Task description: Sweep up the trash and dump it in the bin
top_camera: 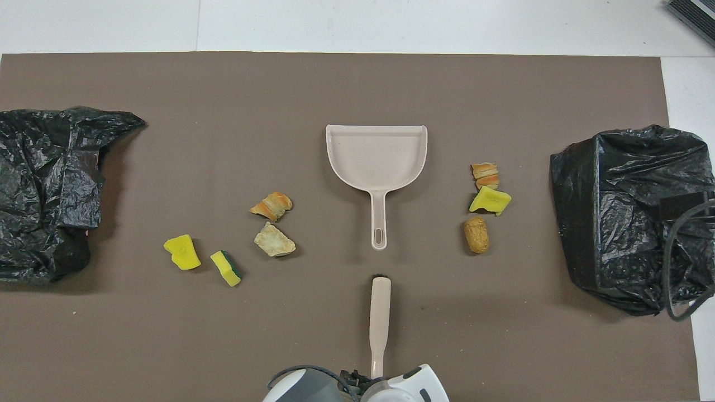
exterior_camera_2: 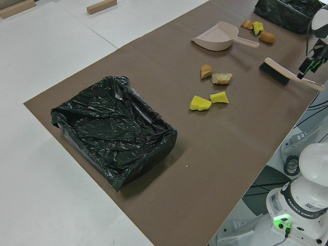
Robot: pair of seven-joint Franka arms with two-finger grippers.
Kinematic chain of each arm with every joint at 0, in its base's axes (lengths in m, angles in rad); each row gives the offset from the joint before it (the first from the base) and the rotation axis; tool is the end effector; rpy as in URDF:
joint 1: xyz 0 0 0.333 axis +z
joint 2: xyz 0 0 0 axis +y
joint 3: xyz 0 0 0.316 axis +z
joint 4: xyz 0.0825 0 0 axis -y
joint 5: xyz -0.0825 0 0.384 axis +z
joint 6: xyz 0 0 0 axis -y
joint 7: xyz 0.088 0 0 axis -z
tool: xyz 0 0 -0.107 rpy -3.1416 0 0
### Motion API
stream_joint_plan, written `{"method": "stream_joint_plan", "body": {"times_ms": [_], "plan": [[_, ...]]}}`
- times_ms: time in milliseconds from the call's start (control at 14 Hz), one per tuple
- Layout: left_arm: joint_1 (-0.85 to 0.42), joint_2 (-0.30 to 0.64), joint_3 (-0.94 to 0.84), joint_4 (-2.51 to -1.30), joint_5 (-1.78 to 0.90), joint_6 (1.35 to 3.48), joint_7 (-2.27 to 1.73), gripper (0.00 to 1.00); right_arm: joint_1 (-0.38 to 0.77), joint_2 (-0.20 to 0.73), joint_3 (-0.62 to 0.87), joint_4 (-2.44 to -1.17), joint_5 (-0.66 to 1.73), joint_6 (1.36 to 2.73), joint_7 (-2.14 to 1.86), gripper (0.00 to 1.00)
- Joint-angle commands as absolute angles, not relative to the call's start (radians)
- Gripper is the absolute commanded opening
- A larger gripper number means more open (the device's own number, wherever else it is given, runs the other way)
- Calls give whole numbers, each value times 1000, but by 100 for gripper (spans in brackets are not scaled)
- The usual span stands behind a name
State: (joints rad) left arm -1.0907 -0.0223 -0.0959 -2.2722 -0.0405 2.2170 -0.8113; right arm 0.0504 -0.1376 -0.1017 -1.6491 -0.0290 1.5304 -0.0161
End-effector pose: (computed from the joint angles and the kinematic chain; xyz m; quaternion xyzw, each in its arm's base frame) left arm 0.1901 -0.4738 0.3639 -0.9845 0.1742 0.0214 0.0058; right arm 0.5060 -0.0332 0.6567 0.9998 -0.0179 0.0088 0.0078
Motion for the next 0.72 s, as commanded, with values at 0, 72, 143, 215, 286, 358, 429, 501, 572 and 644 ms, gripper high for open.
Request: {"method": "stream_joint_plan", "body": {"times_ms": [0,72,143,215,286,358,429,501,572,644], "plan": [[-1124,32,-75,-2280,-29,2276,-834,100,46,-167,-100,-1681,-31,1519,-44,100],[-1124,32,-75,-2279,-29,2276,-834,100,46,-169,-100,-1681,-32,1519,-44,100],[-1124,32,-77,-2279,-29,2273,-836,100,46,-169,-100,-1681,-31,1519,-44,100],[-1120,32,-75,-2279,-29,2270,-838,89,46,-169,-100,-1681,-32,1519,-44,100],[-1115,32,-75,-2278,-29,2266,-838,66,46,-169,-100,-1683,-32,1519,-44,100],[-1112,32,-75,-2278,-29,2263,-836,35,46,-170,-100,-1684,-31,1519,-44,100],[-1108,29,-74,-2278,-28,2258,-830,5,46,-170,-100,-1684,-32,1519,-44,100],[-1106,23,-71,-2276,-18,2255,-825,0,46,-173,-100,-1686,-32,1519,-44,100],[-1092,15,-68,-2267,-6,2249,-824,0,46,-175,-100,-1687,-32,1519,-44,100],[-1065,15,-69,-2247,1,2215,-821,0,46,-175,-100,-1687,-32,1519,-44,100]]}}
